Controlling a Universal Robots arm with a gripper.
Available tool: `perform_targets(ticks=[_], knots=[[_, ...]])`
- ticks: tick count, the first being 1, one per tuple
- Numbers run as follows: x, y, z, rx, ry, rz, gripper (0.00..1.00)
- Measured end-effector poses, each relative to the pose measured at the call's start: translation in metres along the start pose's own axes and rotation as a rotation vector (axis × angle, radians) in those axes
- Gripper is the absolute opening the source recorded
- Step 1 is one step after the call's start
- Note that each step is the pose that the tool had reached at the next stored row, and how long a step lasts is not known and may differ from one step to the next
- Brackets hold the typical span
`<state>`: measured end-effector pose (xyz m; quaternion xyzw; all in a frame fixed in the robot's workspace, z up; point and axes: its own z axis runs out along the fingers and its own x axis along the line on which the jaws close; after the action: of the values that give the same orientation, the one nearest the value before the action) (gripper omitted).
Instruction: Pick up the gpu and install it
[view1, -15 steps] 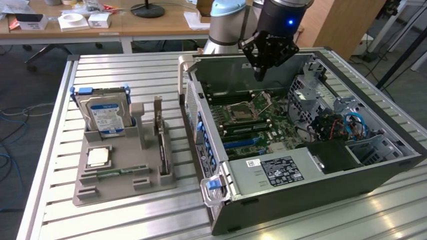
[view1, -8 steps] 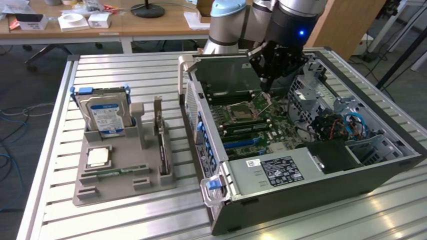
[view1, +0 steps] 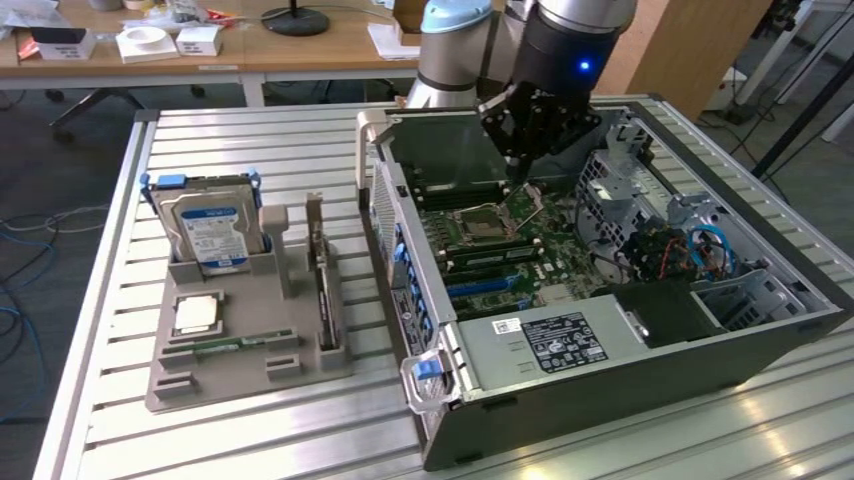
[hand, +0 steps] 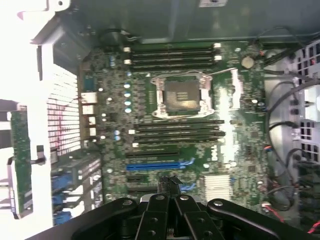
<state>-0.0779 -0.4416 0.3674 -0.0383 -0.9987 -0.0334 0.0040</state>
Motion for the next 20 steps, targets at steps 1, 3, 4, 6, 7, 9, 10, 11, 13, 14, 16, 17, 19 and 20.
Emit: perform_targets(ticks=[1, 3, 4, 6, 7, 9, 10, 11, 13, 14, 16, 17, 19, 20], knots=[[0.004, -0.0001, 0.0002, 0.0000, 0.0001, 0.000, 0.10], [0.013, -0.0002, 0.0007, -0.0001, 0.0001, 0.000, 0.10], [0.016, -0.0003, 0.0010, -0.0003, 0.0003, 0.000, 0.10], [0.016, -0.0003, 0.0010, -0.0002, 0.0001, 0.000, 0.10], [0.016, -0.0003, 0.0010, -0.0002, 0.0002, 0.000, 0.10], [0.016, -0.0003, 0.0009, -0.0001, 0.0003, 0.000, 0.10], [0.016, -0.0003, 0.0009, 0.0000, 0.0003, 0.000, 0.10], [0.014, -0.0003, 0.0009, -0.0009, 0.0006, 0.000, 0.10], [0.008, 0.0003, 0.0009, -0.0020, 0.0007, 0.000, 0.10], [0.004, 0.0006, 0.0009, -0.0020, 0.0009, 0.000, 0.10], [0.000, 0.0009, 0.0008, -0.0020, 0.0010, 0.000, 0.10], [0.000, 0.0009, 0.0008, -0.0020, 0.0011, 0.000, 0.10], [-0.004, 0.0021, 0.0009, -0.0021, 0.0010, 0.000, 0.10], [-0.004, 0.0042, 0.0010, -0.0019, 0.0011, 0.000, 0.10]])
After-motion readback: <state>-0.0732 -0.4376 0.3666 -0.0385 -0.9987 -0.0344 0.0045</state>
